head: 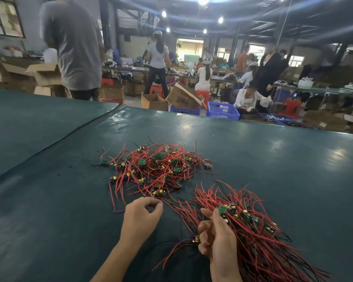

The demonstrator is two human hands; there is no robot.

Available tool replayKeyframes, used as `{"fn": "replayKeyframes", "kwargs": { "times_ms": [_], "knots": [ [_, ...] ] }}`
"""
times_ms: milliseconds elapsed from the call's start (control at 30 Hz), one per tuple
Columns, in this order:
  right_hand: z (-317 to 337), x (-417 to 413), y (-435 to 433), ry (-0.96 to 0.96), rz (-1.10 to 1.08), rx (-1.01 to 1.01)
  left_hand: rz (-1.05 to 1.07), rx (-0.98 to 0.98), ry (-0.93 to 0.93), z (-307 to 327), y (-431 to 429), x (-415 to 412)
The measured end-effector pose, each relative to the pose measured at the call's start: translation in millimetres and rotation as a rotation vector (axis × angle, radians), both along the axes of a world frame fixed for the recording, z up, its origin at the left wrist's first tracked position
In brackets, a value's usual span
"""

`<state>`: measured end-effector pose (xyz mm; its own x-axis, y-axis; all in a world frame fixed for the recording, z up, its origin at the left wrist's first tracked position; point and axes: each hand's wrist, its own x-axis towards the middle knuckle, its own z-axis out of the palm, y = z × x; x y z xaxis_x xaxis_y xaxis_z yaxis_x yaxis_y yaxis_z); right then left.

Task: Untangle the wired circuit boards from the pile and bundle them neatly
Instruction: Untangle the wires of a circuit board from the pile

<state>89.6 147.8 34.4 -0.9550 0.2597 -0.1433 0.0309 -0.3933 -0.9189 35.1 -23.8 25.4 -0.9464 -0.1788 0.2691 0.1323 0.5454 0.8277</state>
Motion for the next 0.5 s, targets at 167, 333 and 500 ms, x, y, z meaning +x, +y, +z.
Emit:
{"fn": "replayKeyframes", "kwargs": {
  "times_ms": [167, 333, 500],
  "knots": [
    [1, 2, -3, 0.016, 0.013, 0.082, -0.328, 0.431, -0.213, 9, 17, 7],
    [2, 7, -7, 0.016, 0.037, 0.192, -0.526, 0.639, -0.379, 15, 25, 14],
    [5, 9, -9, 0.011, 0.055, 0.303, -0.594, 0.706, -0.399, 18, 23, 16]
  ]
}}
